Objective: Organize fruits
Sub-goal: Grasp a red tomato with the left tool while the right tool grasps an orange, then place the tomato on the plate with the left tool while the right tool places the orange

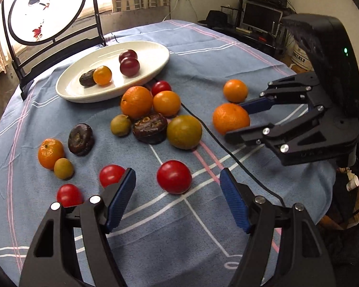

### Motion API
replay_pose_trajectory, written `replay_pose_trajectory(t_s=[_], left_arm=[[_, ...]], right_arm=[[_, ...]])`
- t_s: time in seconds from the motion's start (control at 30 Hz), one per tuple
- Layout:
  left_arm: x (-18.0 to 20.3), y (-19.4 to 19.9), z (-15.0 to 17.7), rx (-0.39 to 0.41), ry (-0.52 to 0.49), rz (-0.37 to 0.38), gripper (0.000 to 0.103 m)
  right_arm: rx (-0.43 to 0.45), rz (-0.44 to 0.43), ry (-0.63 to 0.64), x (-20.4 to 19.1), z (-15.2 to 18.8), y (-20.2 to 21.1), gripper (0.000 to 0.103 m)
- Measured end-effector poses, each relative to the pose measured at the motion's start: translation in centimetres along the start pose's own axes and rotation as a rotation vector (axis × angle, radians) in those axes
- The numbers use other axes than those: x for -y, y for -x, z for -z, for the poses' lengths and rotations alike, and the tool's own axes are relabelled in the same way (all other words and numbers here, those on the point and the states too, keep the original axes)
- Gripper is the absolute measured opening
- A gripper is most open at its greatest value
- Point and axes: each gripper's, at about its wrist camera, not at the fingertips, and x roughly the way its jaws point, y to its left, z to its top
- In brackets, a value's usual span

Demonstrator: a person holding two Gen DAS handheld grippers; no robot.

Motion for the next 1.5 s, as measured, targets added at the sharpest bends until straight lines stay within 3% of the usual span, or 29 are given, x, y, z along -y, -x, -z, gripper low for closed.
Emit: replay_pose_trajectory(t_s=[0.17,0.3,0.4,0.57,0.8,0.97,1.2,1.5], left_arm=[[-0.1,-2.0,-0.1,-0.067,0.013,0.001,0.047],[-0.4,-2.1,-0.3,-0.052,0.029,-0.003,0.031],[-0.5,-1.4,-0.6,-0.038,0.024,0.024,0.031],[-1.9,1.0,-1.8,0.036,0.046,0.006,0.031],[-6.0,4.3,-6.7,0.194,0.118,-0.16,0.031],[-8.4,4.4,-11.0,0.26,0.158,-0.263,0.031],[-11.0,1.7,-15.0,0.272,0.194,-0.302,0.031],[-13.6,-3.2,-16.3,0.213,0.232,-0.278,0.031]], right_arm=[[0.014,0.003,-0.017,0.7,0.3,0.8,0.042],[0.014,0.003,-0.016,0.7,0.4,0.9,0.042],[0.022,0.006,-0.016,0.7,0.3,1.2,0.042],[0.053,0.008,-0.011,0.6,-0.5,2.3,0.042],[0.165,0.044,0.016,0.5,-4.8,4.5,0.043],[0.262,0.06,-0.008,1.5,-9.5,5.4,0.043],[0.284,0.069,-0.023,3.1,-15.3,3.0,0.043],[0.211,0.077,-0.054,5.4,-19.2,-2.5,0.043]])
